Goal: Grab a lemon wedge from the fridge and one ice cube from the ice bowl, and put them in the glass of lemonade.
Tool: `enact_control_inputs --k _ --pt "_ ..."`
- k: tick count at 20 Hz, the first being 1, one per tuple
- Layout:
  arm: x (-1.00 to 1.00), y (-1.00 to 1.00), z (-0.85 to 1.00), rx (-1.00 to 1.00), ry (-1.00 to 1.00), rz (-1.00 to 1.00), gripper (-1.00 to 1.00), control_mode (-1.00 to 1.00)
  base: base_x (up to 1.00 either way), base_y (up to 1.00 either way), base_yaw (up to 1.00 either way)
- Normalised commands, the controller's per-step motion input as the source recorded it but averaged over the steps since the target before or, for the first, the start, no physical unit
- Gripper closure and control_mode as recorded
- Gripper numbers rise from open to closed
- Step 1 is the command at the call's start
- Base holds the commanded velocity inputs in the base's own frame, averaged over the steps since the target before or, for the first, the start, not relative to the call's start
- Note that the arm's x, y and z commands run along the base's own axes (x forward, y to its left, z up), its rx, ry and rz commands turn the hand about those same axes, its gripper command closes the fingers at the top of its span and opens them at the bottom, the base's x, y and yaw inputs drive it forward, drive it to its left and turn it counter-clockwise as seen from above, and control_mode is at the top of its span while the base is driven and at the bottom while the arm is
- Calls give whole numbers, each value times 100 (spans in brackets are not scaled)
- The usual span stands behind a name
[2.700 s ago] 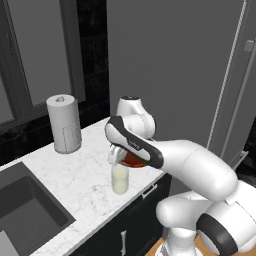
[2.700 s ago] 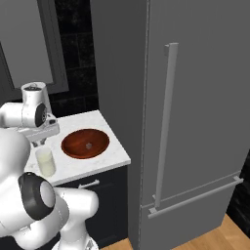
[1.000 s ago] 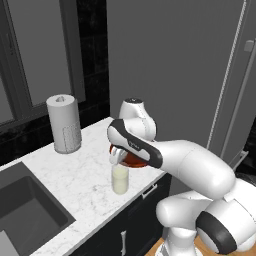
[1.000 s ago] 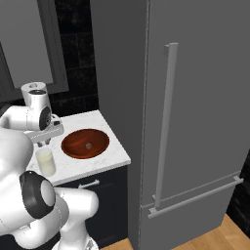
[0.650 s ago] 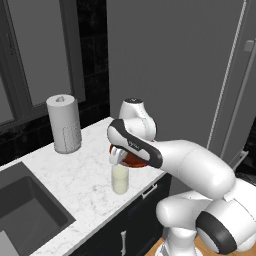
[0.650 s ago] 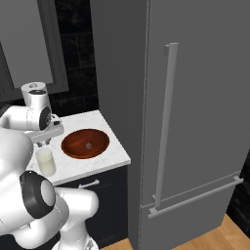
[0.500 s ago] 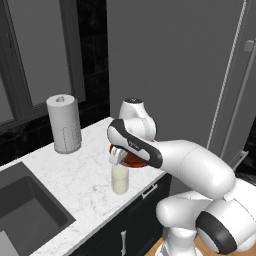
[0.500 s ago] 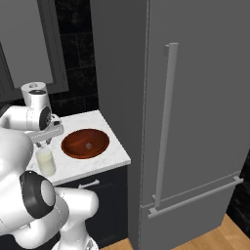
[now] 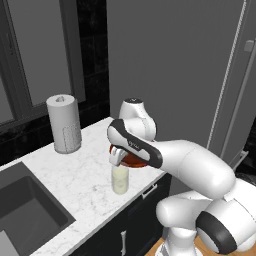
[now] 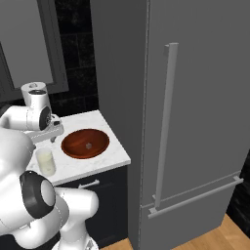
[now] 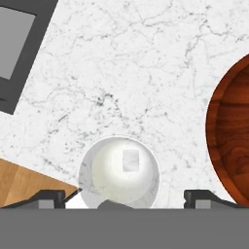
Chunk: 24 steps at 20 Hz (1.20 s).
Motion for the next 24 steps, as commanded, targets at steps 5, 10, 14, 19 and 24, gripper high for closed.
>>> enact_control_inputs --k 5,10,14,19,24 --pt "-4 0 5 0 -3 0 -100 -100 0 0 0" --pt "-10 0 22 0 -12 0 -100 -100 0 0 0" --pt "0 -1 19 2 -6 0 -100 -100 0 0 0" --pt "0 -12 22 4 -5 0 -100 -100 0 0 0" --pt "-49 -38 26 15 -10 -2 -100 -100 0 0 0"
